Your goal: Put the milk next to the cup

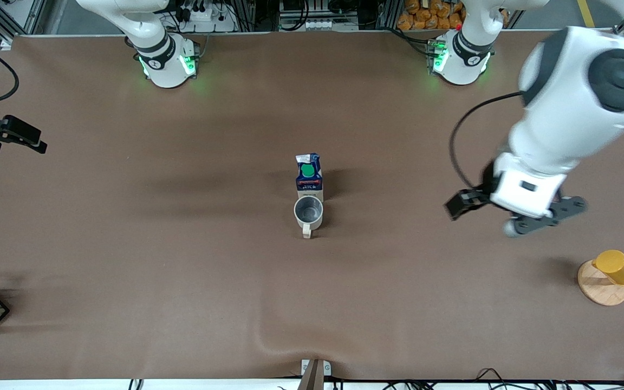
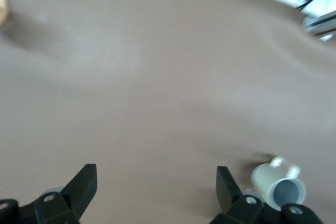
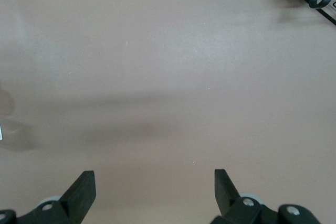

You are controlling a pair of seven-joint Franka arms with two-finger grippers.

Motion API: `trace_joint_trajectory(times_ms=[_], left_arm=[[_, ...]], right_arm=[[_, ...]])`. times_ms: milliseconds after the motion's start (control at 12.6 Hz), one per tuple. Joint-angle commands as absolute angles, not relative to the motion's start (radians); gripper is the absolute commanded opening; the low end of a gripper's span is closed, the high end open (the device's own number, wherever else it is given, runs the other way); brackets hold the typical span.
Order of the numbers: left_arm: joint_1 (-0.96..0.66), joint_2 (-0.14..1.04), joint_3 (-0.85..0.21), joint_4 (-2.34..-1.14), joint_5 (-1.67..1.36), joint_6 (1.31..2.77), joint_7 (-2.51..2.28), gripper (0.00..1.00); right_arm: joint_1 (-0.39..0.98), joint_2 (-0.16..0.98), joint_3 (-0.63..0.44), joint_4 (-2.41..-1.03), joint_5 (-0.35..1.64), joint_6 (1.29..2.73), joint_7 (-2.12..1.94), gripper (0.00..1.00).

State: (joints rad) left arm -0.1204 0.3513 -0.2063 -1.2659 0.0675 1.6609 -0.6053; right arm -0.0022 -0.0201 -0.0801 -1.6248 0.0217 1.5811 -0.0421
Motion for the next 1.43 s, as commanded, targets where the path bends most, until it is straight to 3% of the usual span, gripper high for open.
trace_joint_trajectory(times_ms=[0, 238, 477, 874, 1351], left_arm=[[-0.020, 0.235, -0.213, -1.347, 0.054, 1.568, -0.369, 1.00], [-0.034, 0.116, -0.100, -1.385, 0.043, 1.459, -0.101, 1.00], [-0.072, -0.018, -0.011, -1.495, 0.041, 1.456, 0.082, 1.00], [-0.121, -0.071, 0.037, -1.499, -0.020, 1.404, 0.087, 1.00], [-0.107, -0.043, 0.035, -1.482, -0.031, 1.404, 0.071, 1.00]], right_arm=[[0.008, -0.021, -0.086, -1.620, 0.003, 1.578, -0.040, 1.00], [0.006, -0.020, -0.084, -1.620, 0.003, 1.577, -0.040, 1.00], [0.006, -0.020, -0.084, -1.620, 0.005, 1.575, -0.040, 1.00], [0.008, -0.020, -0.084, -1.621, 0.006, 1.574, -0.040, 1.00], [0.008, -0.018, -0.084, -1.621, 0.006, 1.574, -0.040, 1.00]])
